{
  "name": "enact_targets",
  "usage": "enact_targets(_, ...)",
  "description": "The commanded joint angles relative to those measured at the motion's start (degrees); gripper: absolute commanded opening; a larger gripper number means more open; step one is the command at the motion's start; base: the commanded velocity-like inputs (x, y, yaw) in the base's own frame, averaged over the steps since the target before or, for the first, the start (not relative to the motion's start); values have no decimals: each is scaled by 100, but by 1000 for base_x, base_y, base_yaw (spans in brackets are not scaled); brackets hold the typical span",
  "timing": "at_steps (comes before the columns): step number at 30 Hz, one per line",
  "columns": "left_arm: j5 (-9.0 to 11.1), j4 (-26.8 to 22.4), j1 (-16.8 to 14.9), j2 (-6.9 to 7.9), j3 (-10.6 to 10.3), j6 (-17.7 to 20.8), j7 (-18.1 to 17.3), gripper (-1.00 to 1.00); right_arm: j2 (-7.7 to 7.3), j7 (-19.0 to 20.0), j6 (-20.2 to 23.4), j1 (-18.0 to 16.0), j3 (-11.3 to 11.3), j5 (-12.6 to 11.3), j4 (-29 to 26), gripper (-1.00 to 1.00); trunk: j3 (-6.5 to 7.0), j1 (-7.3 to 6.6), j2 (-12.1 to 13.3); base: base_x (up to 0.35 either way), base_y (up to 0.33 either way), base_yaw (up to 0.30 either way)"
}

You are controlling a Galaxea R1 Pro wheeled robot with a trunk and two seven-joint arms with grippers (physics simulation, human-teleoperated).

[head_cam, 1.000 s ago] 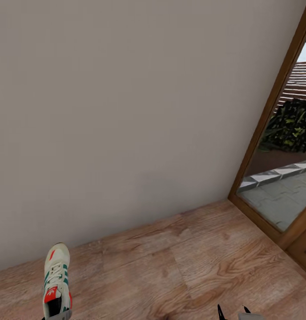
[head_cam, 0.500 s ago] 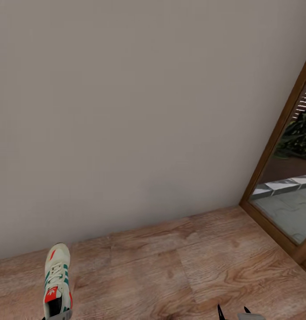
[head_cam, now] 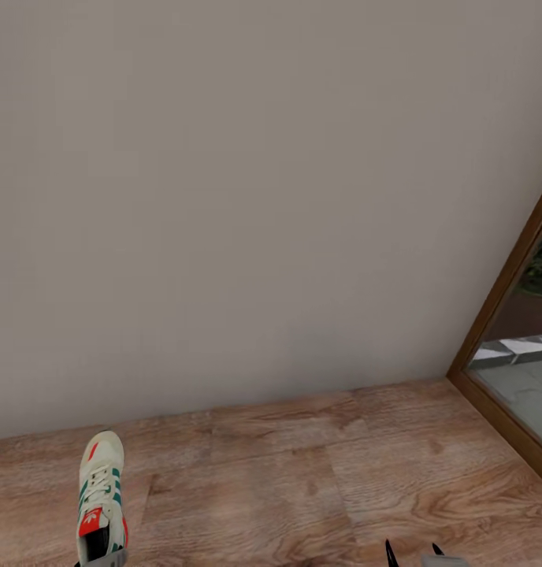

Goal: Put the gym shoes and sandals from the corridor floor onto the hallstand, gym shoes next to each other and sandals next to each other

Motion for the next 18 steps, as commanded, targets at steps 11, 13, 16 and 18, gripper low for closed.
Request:
enact_targets(11, 24, 5, -4, 2, -10, -18, 5, -100, 1, -2, -16, -2, -13, 19, 9, 100, 69, -1, -2, 0, 0, 208)
enact_targets(13, 24, 5, -4, 2, -10, -18, 5, -100, 1, -2, -16, -2, -13, 19, 10, 100, 82, -1, -2, 0, 0, 209)
enact_targets(16, 24, 5, -4, 1, -10, -18, 5, -100, 2, -2, -16, -2, -12, 19, 10, 100, 102, -1, -2, 0, 0, 209)
enact_targets(18, 24, 5, -4, 0, -10, -18, 5, -100, 2, -2, -16, -2, -12, 19, 10, 100, 115, -1, -2, 0, 0, 208)
